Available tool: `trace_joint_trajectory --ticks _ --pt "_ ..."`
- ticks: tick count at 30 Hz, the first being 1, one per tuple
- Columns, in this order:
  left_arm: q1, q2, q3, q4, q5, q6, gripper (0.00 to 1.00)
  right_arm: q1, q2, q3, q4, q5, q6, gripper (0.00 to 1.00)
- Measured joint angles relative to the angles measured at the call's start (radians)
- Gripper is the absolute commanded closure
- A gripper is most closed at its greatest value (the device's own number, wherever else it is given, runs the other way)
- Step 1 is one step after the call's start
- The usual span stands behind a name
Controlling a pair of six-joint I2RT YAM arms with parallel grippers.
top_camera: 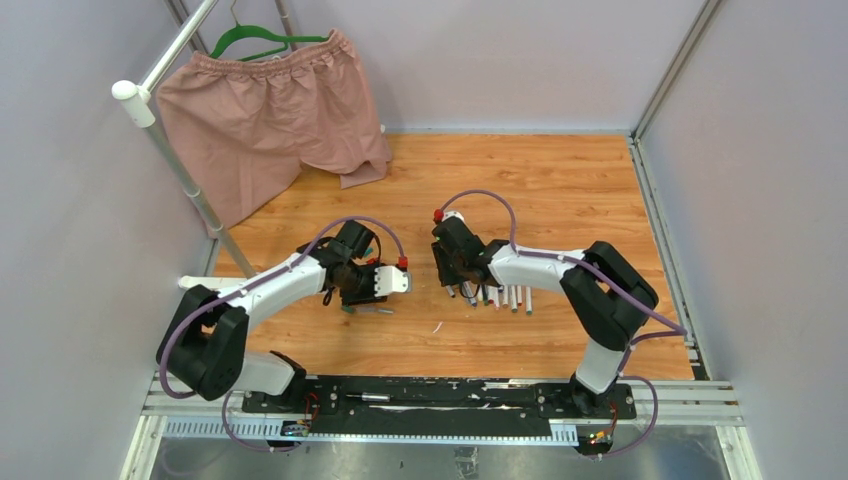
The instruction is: Open the pen caps
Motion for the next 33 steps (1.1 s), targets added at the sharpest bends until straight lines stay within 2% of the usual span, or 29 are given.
trace_joint_trajectory --ticks 6,9,10,11,12,13,16,21,24,26,33 --pt "0.0 0.0 0.0 0.017 0.005 -0.008 0.44 0.0 -0.019 -0.016 -0.002 0.004 0.0 0.65" --pt "0.0 -0.002 0.0 0.015 0.004 -0.009 0.36 0.0 -0.047 -0.018 -0.01 0.005 0.0 0.55" --pt "0.0 -0.003 0.003 0.01 0.004 -0.011 0.3 0.0 -0.063 -0.019 -0.014 0.004 0.0 0.5" --pt "0.0 -0.004 0.009 0.002 0.005 -0.014 0.19 0.0 -0.084 -0.019 -0.018 0.005 -0.001 0.46" --pt "0.0 -0.005 0.02 -0.012 0.004 -0.018 0.04 0.0 -0.111 -0.019 -0.024 0.006 -0.004 0.4" --pt "0.0 -0.006 0.036 -0.026 0.005 -0.025 0.0 0.0 -0.135 -0.02 -0.031 0.009 -0.006 0.34" --pt "0.013 -0.019 0.107 -0.066 0.013 -0.058 0.0 0.0 -0.235 -0.02 -0.063 0.027 -0.021 0.19" --pt "0.11 -0.094 0.224 -0.098 0.071 -0.121 0.0 -0.007 -0.451 -0.045 -0.129 0.11 -0.047 0.12" --pt "0.198 -0.161 0.243 -0.08 0.106 -0.174 0.0 -0.039 -0.601 -0.1 -0.156 0.214 -0.06 0.09" --pt "0.256 -0.2 0.24 -0.044 0.099 -0.226 0.0 -0.091 -0.688 -0.145 -0.181 0.288 -0.063 0.01" --pt "0.449 -0.222 0.101 0.209 0.066 -0.45 0.0 -0.29 -0.904 -0.46 -0.098 0.667 -0.146 0.0"
